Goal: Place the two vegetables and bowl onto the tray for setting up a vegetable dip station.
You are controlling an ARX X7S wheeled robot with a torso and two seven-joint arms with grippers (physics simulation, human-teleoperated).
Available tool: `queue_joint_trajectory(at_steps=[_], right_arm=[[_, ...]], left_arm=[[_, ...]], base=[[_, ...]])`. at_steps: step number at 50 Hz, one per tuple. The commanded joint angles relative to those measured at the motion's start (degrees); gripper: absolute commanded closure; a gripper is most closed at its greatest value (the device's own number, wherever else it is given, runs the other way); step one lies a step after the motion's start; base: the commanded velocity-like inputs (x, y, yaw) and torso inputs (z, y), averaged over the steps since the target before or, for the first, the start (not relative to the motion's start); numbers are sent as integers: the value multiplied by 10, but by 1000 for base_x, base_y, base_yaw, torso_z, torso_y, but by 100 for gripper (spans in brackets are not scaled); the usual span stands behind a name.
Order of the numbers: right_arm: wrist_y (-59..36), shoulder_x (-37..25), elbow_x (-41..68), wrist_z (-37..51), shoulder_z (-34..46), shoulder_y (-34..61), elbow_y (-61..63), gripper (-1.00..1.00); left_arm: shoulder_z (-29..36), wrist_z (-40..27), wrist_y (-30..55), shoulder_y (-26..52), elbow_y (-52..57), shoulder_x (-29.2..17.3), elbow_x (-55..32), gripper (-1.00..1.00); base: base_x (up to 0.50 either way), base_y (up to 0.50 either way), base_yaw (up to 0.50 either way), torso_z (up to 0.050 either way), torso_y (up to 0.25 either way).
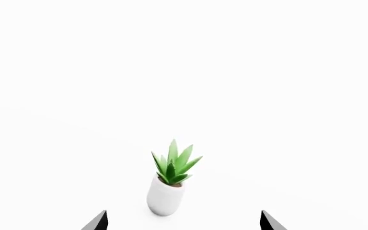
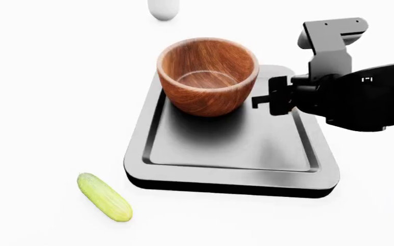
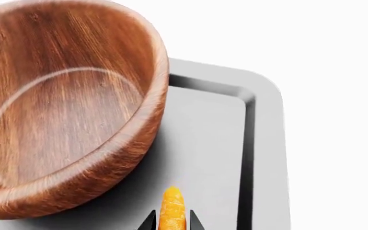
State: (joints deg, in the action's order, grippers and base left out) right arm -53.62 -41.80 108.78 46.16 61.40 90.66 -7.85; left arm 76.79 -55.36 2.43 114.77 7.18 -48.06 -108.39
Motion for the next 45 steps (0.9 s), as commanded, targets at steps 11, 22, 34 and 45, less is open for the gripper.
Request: queue_joint_trajectory(at_steps=[11, 22, 34, 45], right_arm=[[-2, 0, -12, -6, 2, -7, 4, 100], [-2, 3, -13, -7, 5, -11, 4, 100], [-4, 5, -15, -9, 7, -9, 1, 100], [-3, 6, -14, -7, 5, -9, 4, -100]], left_arm=[[-8, -3, 5, 0, 4, -1, 0, -100], [-10, -3, 5, -3, 2, -2, 3, -100], [-14, -3, 6, -6, 3, -1, 3, -100], [-17, -4, 9, -7, 2, -1, 4, -100]], base=[[0, 0, 0, 0, 0], [0, 0, 0, 0, 0], [0, 0, 0, 0, 0], [0, 0, 0, 0, 0]])
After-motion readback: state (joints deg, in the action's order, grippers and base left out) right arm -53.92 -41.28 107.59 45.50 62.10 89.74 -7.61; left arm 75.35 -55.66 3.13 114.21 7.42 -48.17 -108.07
